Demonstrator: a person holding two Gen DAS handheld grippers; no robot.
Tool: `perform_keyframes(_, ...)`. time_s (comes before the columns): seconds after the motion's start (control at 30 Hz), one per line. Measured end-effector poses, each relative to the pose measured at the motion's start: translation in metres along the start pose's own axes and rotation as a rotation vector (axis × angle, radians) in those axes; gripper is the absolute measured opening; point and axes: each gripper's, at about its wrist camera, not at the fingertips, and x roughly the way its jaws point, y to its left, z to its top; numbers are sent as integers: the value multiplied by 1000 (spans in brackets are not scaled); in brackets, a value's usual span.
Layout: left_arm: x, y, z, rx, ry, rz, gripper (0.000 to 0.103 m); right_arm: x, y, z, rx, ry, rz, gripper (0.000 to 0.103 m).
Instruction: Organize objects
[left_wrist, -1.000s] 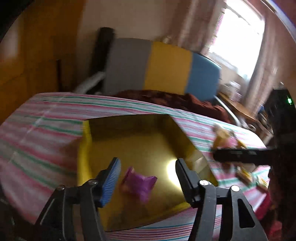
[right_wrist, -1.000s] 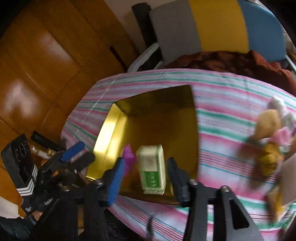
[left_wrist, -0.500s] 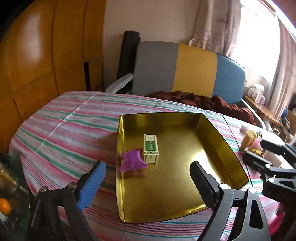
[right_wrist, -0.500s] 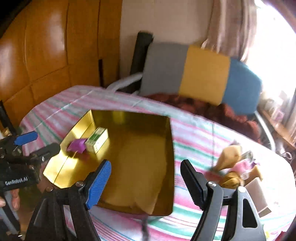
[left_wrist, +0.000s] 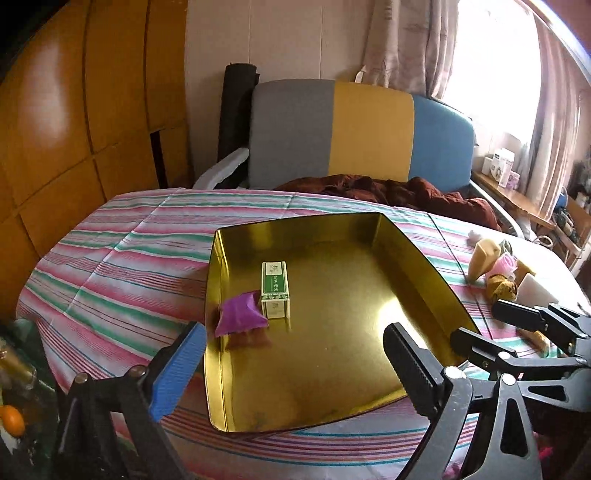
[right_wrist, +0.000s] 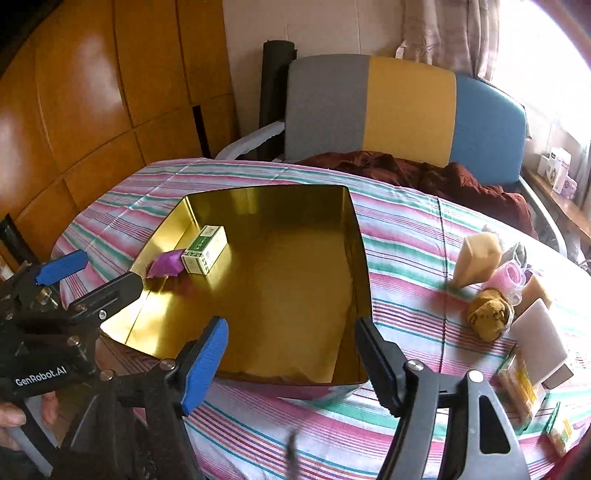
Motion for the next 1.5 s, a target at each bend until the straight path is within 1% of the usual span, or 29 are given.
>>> perform_keyframes(0.2, 3, -1, -4, -8, 19, -8, 98, -2, -7, -1, 41, -3, -14, 72)
perform_keyframes(0.37, 2, -7, -6, 10, 16, -9, 98, -10, -17, 0, 79, -35, -57, 72)
perform_keyframes(0.5, 5, -12, -9, 24, 30, -18, 98, -14, -20, 0, 79, -41, -97, 72)
perform_keyframes(0.63, 7, -17, -10, 37, 44, -25, 98, -12, -24, -2, 77, -30, -123, 72)
perform_keyframes(0.9, 10, -26, -11, 61, 60, -36, 98, -13, -26, -6, 43, -33, -181, 72)
perform_keyframes(1.5, 14, -45, -12, 113, 79, -69, 98, -12, -44, -12, 56, -25, -223, 72)
